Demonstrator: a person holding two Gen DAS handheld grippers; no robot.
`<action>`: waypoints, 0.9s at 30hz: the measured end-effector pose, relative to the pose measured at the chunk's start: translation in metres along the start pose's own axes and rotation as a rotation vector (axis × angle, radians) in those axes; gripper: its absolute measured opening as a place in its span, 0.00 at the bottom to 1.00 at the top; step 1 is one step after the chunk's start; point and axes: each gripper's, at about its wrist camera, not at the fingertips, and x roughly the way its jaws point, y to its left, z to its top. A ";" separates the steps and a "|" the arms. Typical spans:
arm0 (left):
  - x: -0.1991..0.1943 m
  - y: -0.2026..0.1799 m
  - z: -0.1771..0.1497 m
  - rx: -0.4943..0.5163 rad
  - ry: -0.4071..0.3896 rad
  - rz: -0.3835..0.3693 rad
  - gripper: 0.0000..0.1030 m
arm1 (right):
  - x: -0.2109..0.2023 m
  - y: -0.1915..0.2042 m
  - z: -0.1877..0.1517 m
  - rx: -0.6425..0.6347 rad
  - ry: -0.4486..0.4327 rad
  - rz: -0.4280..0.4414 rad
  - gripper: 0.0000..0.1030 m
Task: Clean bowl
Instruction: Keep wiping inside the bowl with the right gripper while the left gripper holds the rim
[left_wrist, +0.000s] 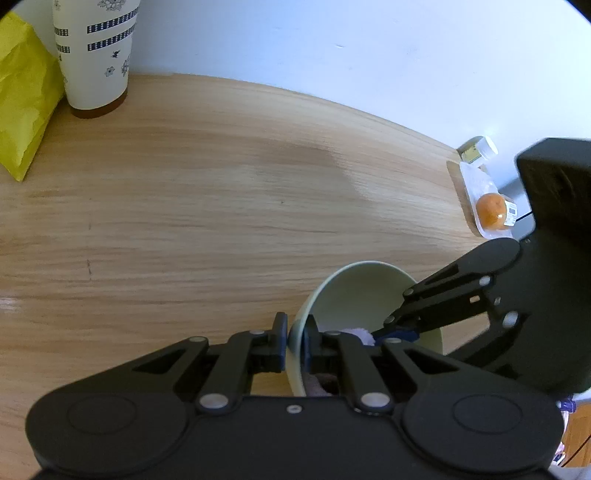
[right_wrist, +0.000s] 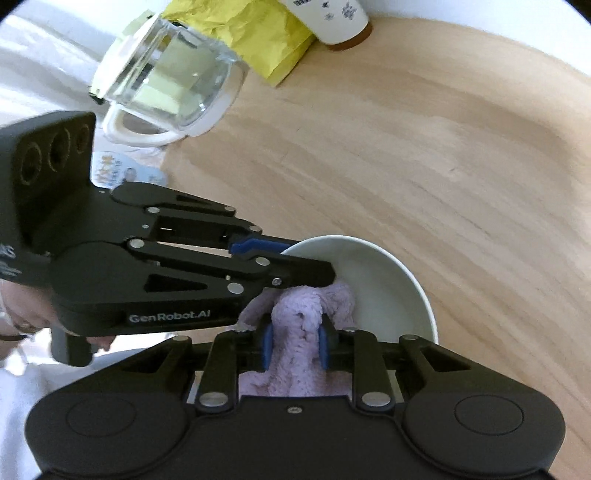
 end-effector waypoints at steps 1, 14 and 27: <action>0.000 0.001 0.000 0.003 0.000 -0.005 0.07 | 0.008 0.012 0.000 -0.054 -0.001 -0.078 0.27; -0.002 0.002 -0.003 0.077 0.015 -0.022 0.07 | 0.037 0.089 -0.037 -0.504 -0.069 -0.608 0.26; -0.002 0.001 -0.004 0.048 -0.001 -0.014 0.07 | 0.018 0.083 -0.040 -0.551 0.139 -0.715 0.26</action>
